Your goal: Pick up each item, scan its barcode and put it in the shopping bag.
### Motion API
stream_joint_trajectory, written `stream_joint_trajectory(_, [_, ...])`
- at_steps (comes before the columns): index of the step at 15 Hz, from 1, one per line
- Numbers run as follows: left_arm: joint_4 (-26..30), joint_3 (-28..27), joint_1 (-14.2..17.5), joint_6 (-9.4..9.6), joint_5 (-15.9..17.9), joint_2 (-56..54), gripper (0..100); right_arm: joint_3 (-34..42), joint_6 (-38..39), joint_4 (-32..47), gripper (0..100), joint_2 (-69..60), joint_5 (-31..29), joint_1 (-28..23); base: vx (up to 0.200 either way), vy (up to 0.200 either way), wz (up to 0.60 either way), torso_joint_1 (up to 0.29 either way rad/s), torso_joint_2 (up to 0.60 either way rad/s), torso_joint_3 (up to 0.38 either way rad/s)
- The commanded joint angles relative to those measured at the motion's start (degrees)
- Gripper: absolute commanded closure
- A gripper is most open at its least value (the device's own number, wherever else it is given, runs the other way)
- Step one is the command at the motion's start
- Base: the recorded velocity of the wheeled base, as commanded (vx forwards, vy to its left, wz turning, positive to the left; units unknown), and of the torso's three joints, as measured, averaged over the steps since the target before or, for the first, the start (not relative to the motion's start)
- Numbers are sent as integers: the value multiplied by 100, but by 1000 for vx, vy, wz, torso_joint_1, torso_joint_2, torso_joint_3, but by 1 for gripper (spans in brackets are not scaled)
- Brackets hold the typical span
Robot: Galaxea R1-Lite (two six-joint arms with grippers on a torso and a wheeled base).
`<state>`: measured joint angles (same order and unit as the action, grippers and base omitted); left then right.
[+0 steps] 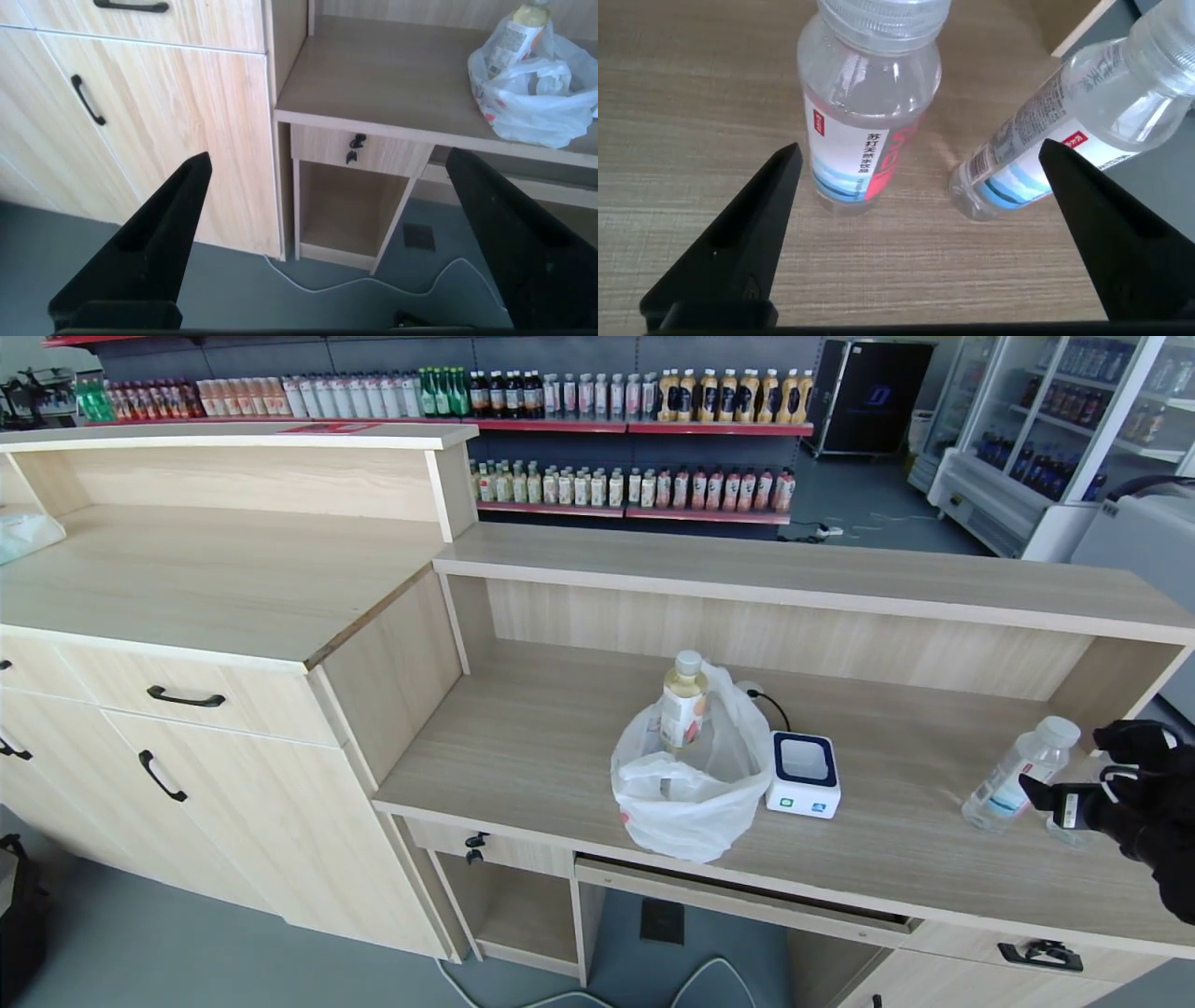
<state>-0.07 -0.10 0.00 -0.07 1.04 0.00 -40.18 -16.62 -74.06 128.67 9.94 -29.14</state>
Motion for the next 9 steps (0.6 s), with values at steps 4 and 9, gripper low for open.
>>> stream_joint_trajectory(4, [-1,1,0,-1,2,0,0,-271,0,-153,0,422,-18,207,0,0,0,0,0,0])
stream_joint_trajectory(9, [-1,1,0,-1,2,0,0,-464,18,-276,0,686,-18,400,0,0,0,0,0,0])
